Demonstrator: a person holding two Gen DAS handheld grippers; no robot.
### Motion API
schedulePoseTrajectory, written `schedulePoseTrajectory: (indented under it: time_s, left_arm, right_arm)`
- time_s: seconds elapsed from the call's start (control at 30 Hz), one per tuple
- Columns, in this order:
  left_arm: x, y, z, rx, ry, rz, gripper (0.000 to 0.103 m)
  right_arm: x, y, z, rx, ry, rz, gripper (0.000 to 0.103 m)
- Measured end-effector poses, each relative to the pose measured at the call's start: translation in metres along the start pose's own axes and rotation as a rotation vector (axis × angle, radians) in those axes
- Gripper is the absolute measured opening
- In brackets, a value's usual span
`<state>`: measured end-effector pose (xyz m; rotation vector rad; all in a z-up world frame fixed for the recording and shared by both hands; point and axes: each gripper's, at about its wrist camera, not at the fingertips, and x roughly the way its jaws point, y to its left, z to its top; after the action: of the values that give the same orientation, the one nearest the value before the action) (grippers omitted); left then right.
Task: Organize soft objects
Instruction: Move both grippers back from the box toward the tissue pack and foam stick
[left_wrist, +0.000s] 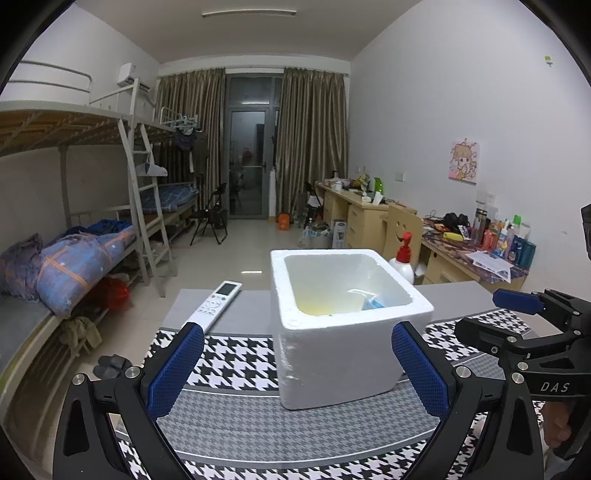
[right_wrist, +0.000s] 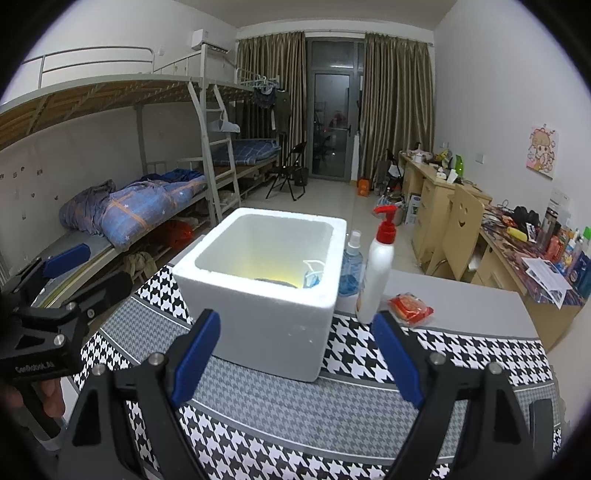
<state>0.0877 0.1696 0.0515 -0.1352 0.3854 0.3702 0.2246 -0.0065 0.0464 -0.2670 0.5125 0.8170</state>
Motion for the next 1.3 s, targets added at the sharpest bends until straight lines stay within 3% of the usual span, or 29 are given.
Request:
schedulePoseTrajectory:
  time_s: [1.03,1.3]
  left_arm:
    - [-0.018,-0.069,-0.035,0.049,0.020,-0.171,0.102]
    - [-0.021,-0.087,-0.042,0.059,0.008,-0.177,0.102]
  right_arm:
    - [-0.066,-0.040,-0.059,0.077,-0.063,-0.104,0.088]
    - [-0.078,-0.051,-0.074,0.111,-0.082,-0.133,0.088]
